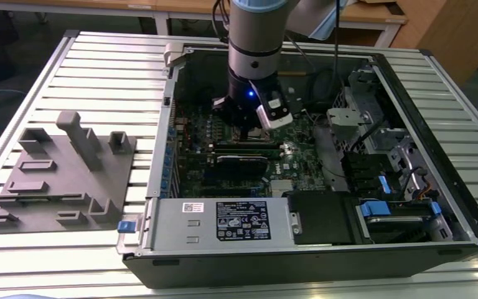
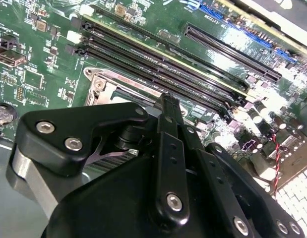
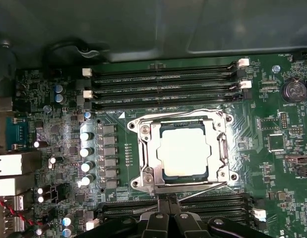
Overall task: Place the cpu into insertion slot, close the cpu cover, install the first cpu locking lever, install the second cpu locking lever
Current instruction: 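Install the second cpu locking lever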
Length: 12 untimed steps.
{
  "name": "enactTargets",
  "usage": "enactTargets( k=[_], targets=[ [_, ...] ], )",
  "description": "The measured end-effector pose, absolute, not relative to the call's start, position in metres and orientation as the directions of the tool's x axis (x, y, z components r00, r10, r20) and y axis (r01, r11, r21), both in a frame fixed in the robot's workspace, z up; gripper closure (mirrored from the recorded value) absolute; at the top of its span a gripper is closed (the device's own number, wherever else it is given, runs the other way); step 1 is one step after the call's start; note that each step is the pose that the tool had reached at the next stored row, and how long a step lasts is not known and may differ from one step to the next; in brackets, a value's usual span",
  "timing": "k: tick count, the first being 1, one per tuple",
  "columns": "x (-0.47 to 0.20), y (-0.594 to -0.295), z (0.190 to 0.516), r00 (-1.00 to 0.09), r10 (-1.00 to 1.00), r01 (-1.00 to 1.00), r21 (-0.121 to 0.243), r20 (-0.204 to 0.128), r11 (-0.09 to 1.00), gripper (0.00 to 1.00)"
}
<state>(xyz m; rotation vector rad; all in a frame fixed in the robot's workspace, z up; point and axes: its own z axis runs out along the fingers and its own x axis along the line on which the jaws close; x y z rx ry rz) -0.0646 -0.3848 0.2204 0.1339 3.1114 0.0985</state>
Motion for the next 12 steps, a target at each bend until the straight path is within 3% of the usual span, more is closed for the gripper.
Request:
enactTargets(
  k=[3,12],
  targets=[
    [-0.0646,-0.3848,0.2203,-0.996,0.086,0.085,0.041,-0.025,0.996,0.89],
    [-0.0648,-0.3848,0.2202,-0.996,0.086,0.085,0.036,-0.025,0.996,0.89]
  ],
)
